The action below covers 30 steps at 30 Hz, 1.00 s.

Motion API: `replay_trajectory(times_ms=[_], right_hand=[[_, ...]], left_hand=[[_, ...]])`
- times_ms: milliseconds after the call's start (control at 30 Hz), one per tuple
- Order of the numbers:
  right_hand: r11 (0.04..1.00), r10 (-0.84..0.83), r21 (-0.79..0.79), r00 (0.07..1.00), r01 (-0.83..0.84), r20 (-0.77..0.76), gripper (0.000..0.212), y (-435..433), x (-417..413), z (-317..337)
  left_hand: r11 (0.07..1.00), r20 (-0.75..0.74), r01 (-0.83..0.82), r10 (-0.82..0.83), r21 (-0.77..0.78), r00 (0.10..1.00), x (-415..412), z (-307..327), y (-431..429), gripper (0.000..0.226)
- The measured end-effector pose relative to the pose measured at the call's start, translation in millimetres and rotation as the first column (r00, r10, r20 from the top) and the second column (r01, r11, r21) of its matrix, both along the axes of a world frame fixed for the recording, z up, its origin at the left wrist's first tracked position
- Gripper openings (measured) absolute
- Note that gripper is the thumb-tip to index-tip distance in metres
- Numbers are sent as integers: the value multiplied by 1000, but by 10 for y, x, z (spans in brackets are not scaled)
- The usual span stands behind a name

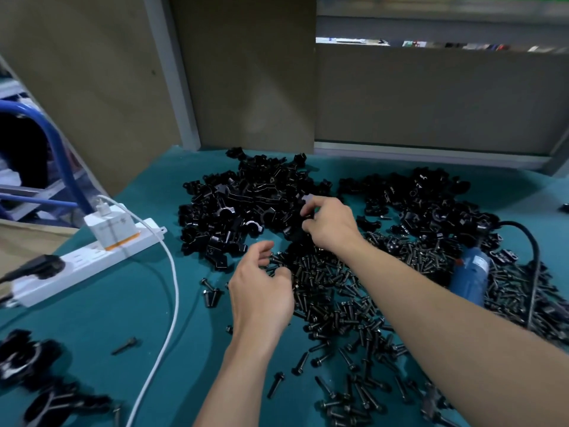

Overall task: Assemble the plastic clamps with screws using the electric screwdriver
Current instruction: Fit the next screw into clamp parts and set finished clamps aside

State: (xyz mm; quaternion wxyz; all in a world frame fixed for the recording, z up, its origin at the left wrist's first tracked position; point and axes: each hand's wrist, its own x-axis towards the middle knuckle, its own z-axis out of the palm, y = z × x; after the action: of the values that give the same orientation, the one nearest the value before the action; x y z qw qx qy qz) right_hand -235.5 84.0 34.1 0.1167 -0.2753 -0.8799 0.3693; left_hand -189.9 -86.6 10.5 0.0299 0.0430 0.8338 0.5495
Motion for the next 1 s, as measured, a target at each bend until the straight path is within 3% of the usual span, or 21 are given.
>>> replay_trajectory(times_ms=[133, 233, 300, 367, 467, 567, 633, 767, 867, 1000], right_hand=[[995, -42, -96, 978, 22, -203, 46, -7, 455, 122], [967, -66, -254, 949, -15, -308, 32, -71, 870, 178], [927, -23, -358, 940, -108, -342, 33, -119, 1136, 179], [903, 57, -384, 939, -194, -339, 39, -135, 1369, 167], [883, 43, -419, 923, -214, -381, 44, -127, 1630, 116], [889, -69, -430, 880, -160, -469, 48, -157, 1782, 45], [941, -52, -321, 886, -112, -461, 46, -178, 1833, 33], [897, 75, -379, 925, -226, -373, 44, -223, 1837, 54], [837, 103, -469, 923, -283, -371, 34, -308, 1799, 36], [789, 83, -526, 903, -317, -421, 19, -373, 1784, 9]], left_hand=[[999, -78, 3, 0, 36, 997, 31, 22, 22, 43], [992, -222, 101, -82, 77, 972, 145, 67, 33, 42], [952, -264, 282, -242, 123, 934, 188, 101, 17, 49], [854, -214, 491, -454, 173, 865, 192, 118, 11, 60], [762, -127, 641, -630, 93, 767, 244, 114, 95, 62], [768, -43, 570, -585, 293, 810, 311, 77, 197, 49], [763, 33, 440, -514, 473, 857, 315, 84, 212, 40], [541, 240, 136, -566, 830, 789, 310, 153, 218, 23], [463, 270, 67, -620, 884, 736, 321, 208, 208, 29], [575, 214, 188, -558, 796, 802, 323, 193, 225, 31]])
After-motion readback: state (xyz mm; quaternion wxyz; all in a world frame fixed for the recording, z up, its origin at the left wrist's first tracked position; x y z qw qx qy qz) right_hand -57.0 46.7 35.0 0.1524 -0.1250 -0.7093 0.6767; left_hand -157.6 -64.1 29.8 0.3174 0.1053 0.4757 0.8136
